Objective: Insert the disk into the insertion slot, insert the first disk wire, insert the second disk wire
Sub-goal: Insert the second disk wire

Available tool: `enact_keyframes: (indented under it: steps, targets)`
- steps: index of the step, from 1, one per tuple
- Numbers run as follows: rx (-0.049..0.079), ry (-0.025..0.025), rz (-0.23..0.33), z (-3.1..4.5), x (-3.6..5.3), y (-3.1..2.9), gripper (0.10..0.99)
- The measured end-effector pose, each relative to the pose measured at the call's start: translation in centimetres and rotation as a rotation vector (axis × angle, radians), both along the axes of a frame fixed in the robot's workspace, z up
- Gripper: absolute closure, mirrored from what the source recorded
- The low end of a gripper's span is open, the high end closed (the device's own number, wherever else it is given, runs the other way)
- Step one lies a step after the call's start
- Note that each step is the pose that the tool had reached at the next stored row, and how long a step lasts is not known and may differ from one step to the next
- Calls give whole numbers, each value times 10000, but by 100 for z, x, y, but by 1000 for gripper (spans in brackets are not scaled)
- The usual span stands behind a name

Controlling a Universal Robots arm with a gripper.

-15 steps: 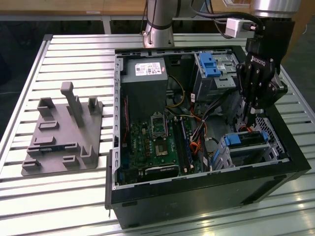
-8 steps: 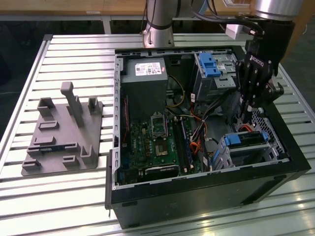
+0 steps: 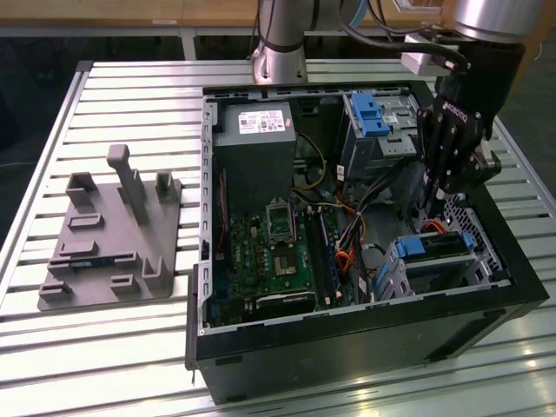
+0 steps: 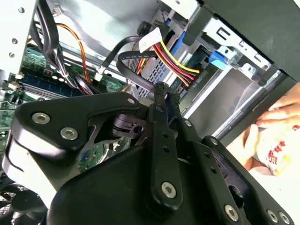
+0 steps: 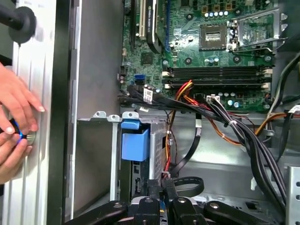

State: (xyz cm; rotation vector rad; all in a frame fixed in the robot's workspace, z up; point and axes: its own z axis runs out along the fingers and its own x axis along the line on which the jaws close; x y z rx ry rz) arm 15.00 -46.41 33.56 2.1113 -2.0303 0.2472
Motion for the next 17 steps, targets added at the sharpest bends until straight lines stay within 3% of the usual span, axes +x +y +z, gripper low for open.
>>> enact_keyframes:
  steps: [2,3,8,10,17]
  targets:
    - [166,0,-1,0,4,-12,894]
    - [464,0,0,1,8,-36,894]
    - [570,0,0,0,9,-57,894]
    - [600,0,0,0,8,-65,941]
    - [623,3,-34,0,8,-84,941]
